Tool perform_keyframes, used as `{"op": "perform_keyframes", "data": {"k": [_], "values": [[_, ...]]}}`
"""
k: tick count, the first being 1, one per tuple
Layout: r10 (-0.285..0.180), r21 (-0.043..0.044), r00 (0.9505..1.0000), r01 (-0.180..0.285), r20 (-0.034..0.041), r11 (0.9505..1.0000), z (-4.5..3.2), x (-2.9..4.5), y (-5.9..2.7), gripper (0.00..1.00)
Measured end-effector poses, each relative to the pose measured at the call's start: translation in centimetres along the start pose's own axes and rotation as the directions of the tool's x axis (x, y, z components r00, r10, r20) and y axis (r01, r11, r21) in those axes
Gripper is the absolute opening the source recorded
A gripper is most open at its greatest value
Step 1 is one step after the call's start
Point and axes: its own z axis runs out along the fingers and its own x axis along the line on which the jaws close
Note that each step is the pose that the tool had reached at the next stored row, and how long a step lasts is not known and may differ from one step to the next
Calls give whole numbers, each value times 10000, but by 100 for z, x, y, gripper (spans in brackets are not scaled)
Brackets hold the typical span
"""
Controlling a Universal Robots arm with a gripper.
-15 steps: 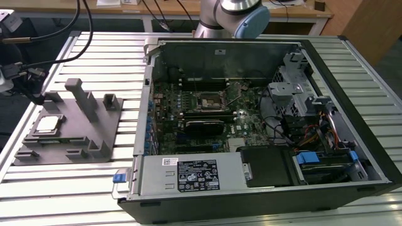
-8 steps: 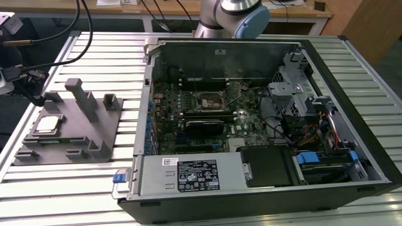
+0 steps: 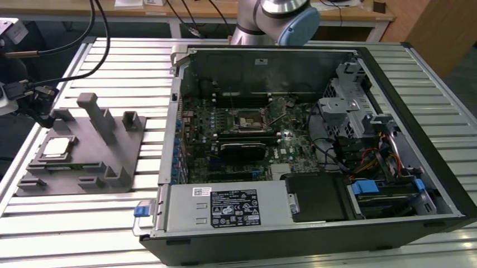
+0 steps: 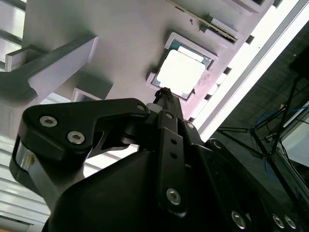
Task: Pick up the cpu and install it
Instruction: 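Pick up the cpu and move it towards the insertion slot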
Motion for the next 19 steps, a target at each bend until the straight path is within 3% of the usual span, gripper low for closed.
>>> {"op": "perform_keyframes", "data": {"k": [19], "values": [[0,1,10000,0,-1,10000,172,74,-18,11]]}}
